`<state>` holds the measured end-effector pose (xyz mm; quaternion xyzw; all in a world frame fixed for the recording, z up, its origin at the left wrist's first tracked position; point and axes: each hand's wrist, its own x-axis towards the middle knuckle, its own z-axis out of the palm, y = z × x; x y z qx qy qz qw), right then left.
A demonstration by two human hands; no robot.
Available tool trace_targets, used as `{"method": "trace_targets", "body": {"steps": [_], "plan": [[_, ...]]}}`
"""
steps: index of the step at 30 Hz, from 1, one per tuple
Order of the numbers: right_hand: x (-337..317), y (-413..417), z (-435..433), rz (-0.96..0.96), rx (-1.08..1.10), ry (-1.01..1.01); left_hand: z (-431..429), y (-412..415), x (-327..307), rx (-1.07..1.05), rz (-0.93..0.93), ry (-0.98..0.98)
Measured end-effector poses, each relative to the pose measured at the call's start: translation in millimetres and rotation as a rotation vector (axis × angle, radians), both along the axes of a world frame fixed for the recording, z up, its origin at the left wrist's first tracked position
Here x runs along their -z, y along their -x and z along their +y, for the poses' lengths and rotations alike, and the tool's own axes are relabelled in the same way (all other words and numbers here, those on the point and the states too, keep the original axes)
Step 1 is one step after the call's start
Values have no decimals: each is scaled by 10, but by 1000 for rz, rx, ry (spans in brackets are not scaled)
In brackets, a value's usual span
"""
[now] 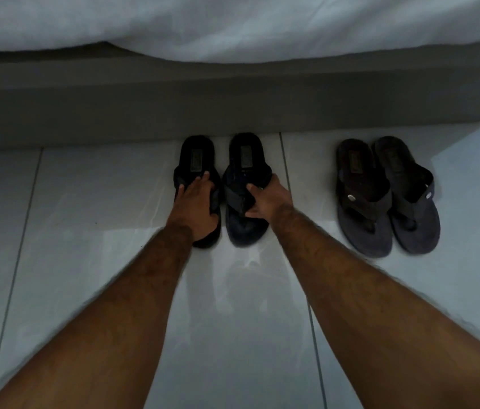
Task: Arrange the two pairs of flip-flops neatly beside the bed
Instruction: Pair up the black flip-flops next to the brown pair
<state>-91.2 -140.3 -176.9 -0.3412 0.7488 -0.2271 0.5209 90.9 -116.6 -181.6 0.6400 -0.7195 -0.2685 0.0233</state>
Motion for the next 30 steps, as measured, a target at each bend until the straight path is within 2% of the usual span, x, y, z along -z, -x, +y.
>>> {"method": "trace_targets", "body": {"steps": [5,10,24,26,30], "plan": [[16,-7,20,-64,-2,-20,-22,28,-71,17,-19,-71],[-30,40,203,83,-101,-21,203,121,-91,4,-32,-53],[-144,143,567,77,-176,-65,554,161,-150,74,-80,-88],[-170,160,569,175,-240,-73,543,169,-175,80,-85,-97],[-424,270,643,548,-348,69,452,254,-354,16,-60,-57]]}}
